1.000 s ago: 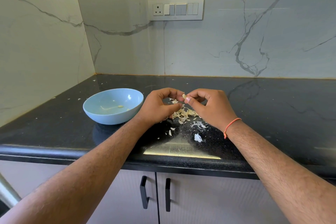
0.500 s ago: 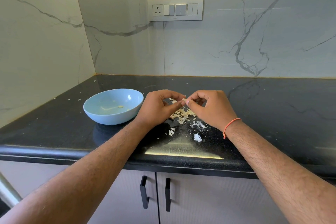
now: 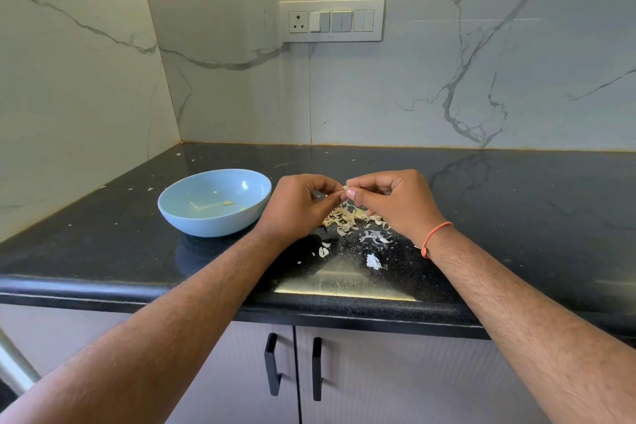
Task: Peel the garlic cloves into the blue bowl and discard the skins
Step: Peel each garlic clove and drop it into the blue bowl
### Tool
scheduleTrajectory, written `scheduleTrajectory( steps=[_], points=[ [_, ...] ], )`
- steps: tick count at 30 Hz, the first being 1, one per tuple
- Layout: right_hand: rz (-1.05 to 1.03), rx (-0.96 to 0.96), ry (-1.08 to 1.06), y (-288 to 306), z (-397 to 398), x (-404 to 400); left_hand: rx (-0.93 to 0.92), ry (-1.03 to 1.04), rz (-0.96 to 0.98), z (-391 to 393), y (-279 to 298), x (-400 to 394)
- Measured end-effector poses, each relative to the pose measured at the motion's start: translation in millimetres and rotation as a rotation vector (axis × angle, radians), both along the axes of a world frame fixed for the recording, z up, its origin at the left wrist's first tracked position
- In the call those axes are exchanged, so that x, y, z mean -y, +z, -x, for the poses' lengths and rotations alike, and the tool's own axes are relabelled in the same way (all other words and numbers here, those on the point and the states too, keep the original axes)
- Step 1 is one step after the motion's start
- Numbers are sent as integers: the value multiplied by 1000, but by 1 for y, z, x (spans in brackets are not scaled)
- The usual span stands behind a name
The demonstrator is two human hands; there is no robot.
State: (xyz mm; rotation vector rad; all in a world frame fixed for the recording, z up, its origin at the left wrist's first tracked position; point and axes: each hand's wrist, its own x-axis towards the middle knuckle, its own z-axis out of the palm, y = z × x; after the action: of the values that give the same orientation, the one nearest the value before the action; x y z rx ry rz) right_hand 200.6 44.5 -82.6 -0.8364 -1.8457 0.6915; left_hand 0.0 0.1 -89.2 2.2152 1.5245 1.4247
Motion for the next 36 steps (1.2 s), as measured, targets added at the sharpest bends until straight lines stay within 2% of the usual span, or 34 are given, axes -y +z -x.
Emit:
scheduleTrajectory(
  steps=[9,14,16,19,28,36],
  points=[
    [102,0,65,-4,1,-7,-48,14,36,-1,-2,-4],
    [94,35,67,-5,1,-6,-12,40,31,-1,0,-3],
    [92,28,48,-4,0,-5,58,29,29,-1,-1,-3],
    [66,14,17,-3,-2,-6,153,-11,57,0,-1,-1],
    [-73,68,-19,-1,-1,0,114,-21,110,-1,1,1],
    [-96,83,-29,-3,-1,-1,182,-52,234,1,3,-2]
  ],
)
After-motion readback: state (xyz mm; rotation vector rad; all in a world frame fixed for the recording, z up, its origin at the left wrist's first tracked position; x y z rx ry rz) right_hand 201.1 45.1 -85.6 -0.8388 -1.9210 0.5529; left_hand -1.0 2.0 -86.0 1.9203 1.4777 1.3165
